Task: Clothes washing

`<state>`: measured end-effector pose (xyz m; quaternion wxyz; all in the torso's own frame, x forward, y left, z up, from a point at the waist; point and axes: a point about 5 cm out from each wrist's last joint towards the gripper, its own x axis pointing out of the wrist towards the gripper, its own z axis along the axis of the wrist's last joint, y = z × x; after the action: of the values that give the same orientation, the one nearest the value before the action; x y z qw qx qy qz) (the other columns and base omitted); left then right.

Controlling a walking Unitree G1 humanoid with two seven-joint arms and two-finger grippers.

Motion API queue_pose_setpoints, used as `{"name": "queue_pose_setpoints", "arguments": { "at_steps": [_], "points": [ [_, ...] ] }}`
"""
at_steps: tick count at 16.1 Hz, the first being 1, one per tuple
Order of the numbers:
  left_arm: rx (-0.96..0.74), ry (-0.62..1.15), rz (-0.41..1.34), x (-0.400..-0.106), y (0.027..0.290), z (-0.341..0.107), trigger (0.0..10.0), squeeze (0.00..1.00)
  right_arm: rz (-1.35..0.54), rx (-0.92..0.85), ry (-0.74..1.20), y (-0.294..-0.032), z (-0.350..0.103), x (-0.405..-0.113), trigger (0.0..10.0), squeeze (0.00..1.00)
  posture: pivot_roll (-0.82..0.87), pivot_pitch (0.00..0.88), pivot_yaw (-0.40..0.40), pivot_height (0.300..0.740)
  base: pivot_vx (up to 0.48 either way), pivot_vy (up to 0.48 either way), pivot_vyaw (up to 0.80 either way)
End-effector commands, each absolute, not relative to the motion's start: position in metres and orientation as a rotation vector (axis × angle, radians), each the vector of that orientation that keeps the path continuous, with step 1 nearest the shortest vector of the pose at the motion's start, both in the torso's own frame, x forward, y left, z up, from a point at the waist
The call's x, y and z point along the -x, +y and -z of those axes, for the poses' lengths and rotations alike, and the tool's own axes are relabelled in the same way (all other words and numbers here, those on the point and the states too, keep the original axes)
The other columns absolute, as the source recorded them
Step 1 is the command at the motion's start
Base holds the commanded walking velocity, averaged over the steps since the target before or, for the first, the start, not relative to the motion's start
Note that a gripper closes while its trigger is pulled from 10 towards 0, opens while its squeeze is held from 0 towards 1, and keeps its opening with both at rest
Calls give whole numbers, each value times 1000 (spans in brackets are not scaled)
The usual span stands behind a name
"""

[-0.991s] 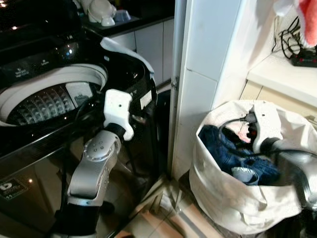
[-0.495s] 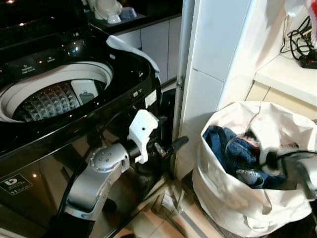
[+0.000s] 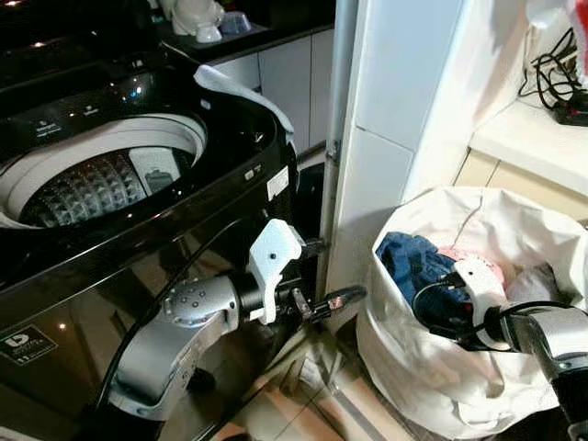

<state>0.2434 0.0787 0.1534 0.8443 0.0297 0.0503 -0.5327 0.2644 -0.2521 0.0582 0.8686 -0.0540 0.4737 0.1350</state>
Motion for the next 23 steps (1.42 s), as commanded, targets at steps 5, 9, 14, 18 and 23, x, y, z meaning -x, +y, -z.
{"name": "queue_pose_setpoints", "arguments": {
  "at_steps": [5, 9, 14, 18, 23],
  "points": [
    [-53, 134, 1184, -236, 78, -154, 10000, 0, -263, 86, 949, -253, -59, -272, 0, 0, -56, 0, 42, 740, 0, 0, 0],
    [-32, 148, 1229, -230, 78, -155, 10000, 0, -256, 74, 937, -255, -58, -274, 0, 0, -55, 0, 41, 740, 0, 0, 0],
    [-37, 151, 1228, -230, 78, -155, 10000, 0, -242, 50, 913, -255, -59, -276, 0, 0, -60, 0, 46, 740, 0, 0, 0],
    [-37, 150, 1230, -230, 78, -155, 10000, 0, -233, 42, 904, -257, -59, -275, 0, 0, -63, 0, 50, 740, 0, 0, 0],
    [-47, 144, 1223, -232, 78, -155, 10000, 0, -223, 20, 837, -259, -66, -280, 0, 0, -63, 0, 51, 740, 0, 0, 0]
  ]
}}
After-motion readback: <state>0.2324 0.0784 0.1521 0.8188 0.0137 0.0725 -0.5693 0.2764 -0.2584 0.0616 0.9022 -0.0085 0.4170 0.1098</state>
